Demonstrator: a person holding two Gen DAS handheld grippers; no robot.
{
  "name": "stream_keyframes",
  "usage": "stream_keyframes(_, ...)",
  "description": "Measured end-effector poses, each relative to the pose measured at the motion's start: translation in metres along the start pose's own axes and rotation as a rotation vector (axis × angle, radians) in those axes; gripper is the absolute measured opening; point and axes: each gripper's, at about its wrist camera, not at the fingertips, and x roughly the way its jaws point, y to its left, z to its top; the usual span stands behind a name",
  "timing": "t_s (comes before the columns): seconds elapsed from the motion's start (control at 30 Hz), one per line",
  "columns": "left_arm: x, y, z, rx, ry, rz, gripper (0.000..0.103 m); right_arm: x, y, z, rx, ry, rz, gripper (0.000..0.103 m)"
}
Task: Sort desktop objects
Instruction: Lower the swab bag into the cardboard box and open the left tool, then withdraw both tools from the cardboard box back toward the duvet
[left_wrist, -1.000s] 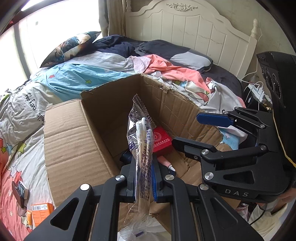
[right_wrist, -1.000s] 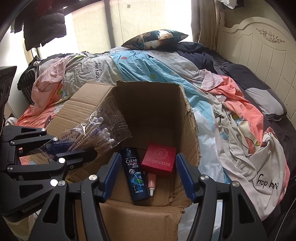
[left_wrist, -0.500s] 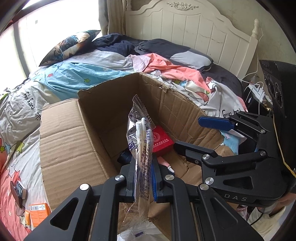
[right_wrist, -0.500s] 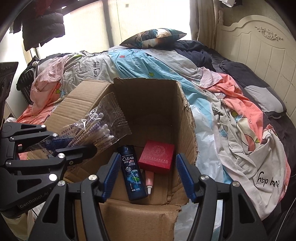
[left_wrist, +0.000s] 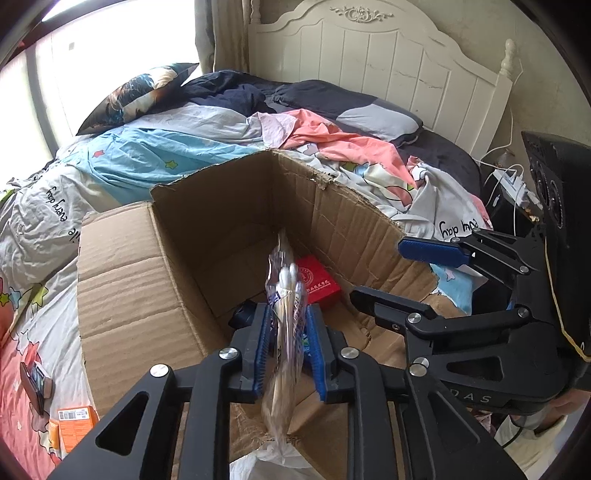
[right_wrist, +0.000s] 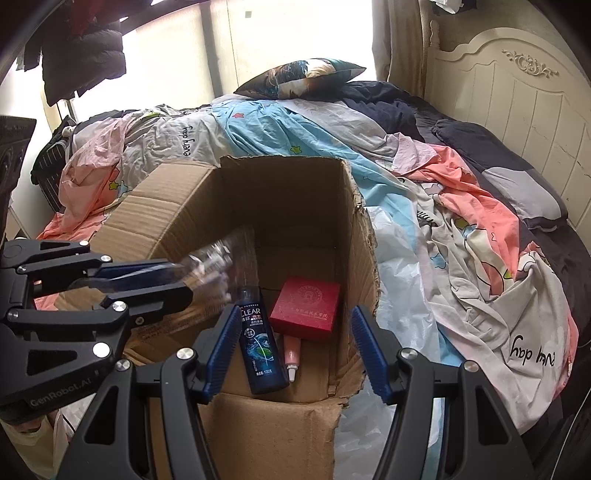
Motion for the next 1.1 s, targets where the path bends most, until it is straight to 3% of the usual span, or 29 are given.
stream_keyframes(0.03, -0.002, 0.0, 0.0, 0.0, -0.008, 0.006, 0.038, 0.0, -0.001, 0.0, 0.003, 0.0, 0.002, 0.058)
stream_keyframes(0.1, -0.007, 0.001, 0.0, -0.004, -0.024, 0.018, 0.057, -0.001, -0.002, 0.0, 0.008, -0.002, 0.004, 0.058)
stream_keyframes(0.33, -0.017, 0.004, -0.002, -0.011, -0.046, 0.031, 0.076, -0.005, -0.001, -0.001, 0.009, -0.01, 0.01, 0.058)
stream_keyframes(0.4, -0.019, 0.005, -0.003, -0.013, -0.048, 0.035, 0.093, -0.006, -0.002, -0.001, 0.013, -0.014, 0.017, 0.058)
stream_keyframes(0.67, -0.025, 0.004, -0.009, 0.005, -0.035, 0.099, 0.103, -0.01, 0.0, -0.003, 0.034, -0.023, 0.042, 0.058)
stream_keyframes(0.87, -0.03, 0.006, -0.015, 0.007, -0.015, 0.125, 0.103, -0.013, 0.002, -0.004, 0.046, -0.027, 0.056, 0.079)
stream_keyframes(1.1, -0.035, 0.011, -0.02, -0.012, -0.006, 0.123, 0.103, -0.016, 0.008, -0.006, 0.043, -0.023, 0.056, 0.079)
